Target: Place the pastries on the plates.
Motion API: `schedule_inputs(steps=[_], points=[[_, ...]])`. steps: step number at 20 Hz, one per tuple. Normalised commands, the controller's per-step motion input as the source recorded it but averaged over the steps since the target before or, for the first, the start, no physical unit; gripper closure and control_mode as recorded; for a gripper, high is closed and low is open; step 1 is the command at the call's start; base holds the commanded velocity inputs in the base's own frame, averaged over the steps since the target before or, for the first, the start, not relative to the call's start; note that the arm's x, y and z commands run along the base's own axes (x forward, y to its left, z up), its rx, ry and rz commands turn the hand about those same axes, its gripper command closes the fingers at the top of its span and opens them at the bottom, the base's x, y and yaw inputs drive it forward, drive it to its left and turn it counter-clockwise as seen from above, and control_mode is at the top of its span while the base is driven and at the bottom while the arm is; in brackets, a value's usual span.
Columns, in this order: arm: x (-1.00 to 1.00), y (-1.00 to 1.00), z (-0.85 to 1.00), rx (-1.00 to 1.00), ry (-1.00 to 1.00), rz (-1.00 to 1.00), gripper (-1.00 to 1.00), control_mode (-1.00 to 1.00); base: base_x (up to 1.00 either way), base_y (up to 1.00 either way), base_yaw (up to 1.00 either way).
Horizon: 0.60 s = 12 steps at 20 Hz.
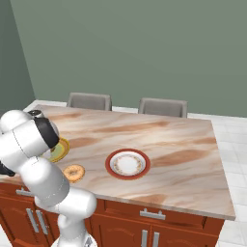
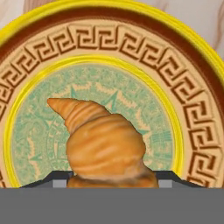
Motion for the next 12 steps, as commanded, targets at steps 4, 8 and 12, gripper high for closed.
schedule_inputs(steps=[4, 8, 12], points=[[0.00, -0.03, 0.00, 0.00, 0.00, 0.00, -1.00, -1.00, 0.00, 0.00, 0.00], [0.00, -0.09, 0.15, 0.00, 0.00, -0.01, -1.00, -1.00, 0.00, 0.00, 0.00], [-0.09, -0.02, 0.57, 0.00, -0.06, 0.00, -1.00, -1.00, 0.00, 0.00, 0.00]])
